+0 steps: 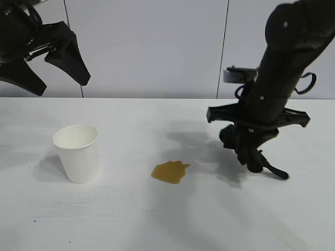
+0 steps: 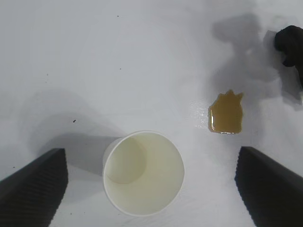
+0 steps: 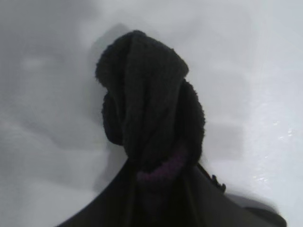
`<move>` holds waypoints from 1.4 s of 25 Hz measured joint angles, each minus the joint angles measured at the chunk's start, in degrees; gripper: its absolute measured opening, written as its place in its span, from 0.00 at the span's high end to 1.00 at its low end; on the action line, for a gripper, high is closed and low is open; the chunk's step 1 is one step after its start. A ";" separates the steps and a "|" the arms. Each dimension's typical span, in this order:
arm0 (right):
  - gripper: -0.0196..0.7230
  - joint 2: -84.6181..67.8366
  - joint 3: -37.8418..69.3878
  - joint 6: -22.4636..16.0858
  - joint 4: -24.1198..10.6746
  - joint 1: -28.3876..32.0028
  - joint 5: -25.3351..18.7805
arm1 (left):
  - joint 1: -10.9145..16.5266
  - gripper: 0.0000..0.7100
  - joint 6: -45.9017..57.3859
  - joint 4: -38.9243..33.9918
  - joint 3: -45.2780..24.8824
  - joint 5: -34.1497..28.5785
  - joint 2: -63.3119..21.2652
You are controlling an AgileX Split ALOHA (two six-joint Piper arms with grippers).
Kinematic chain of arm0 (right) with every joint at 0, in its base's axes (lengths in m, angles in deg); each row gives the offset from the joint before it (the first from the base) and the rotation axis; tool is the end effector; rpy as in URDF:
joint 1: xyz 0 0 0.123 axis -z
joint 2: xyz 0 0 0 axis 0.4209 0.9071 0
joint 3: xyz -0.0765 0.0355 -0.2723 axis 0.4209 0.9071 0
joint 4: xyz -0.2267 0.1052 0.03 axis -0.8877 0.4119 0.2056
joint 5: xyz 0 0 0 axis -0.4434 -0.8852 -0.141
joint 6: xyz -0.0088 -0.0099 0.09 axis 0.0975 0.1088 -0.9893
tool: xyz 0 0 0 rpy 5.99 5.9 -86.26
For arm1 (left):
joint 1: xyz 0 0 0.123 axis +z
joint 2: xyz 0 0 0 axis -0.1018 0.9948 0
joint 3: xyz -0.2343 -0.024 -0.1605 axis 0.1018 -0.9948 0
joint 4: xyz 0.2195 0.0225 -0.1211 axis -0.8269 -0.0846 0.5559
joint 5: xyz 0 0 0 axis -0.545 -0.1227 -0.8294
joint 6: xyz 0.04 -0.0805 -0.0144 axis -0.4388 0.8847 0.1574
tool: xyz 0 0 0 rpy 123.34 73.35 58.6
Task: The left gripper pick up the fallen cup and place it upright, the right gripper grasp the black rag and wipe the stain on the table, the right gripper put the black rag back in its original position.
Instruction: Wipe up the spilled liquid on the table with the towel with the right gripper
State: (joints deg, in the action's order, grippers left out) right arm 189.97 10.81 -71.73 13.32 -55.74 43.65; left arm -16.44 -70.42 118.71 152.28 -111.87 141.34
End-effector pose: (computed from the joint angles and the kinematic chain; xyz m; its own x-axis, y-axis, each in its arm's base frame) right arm 0.3343 0.2047 0.1777 -0.8930 -0.2090 -0.3985 -0.2919 0.9430 0.1597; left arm 0.3505 -0.1002 0.2439 -0.8504 0.2028 -0.4854 0.3830 0.8712 -0.3070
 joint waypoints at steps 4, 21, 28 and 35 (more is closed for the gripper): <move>0.81 4.50 0.00 0.00 0.19 -3.25 3.82 | 0.00 0.02 0.00 0.00 0.00 -0.05 0.00; 0.81 10.70 -0.57 -11.14 -11.81 6.45 9.14 | 0.00 0.02 0.02 -0.05 0.00 -0.70 0.00; 0.81 10.70 -0.64 -11.41 -11.21 5.99 8.97 | 0.00 0.02 0.06 -0.05 0.00 -0.70 0.00; 0.81 10.88 -0.64 -11.41 -8.67 -6.81 8.73 | 0.00 0.02 0.06 -0.05 0.00 -0.76 0.00</move>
State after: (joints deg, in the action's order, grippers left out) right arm 200.85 10.16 -83.14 4.65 -62.56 52.38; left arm -16.44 -70.36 118.65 152.28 -112.63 141.34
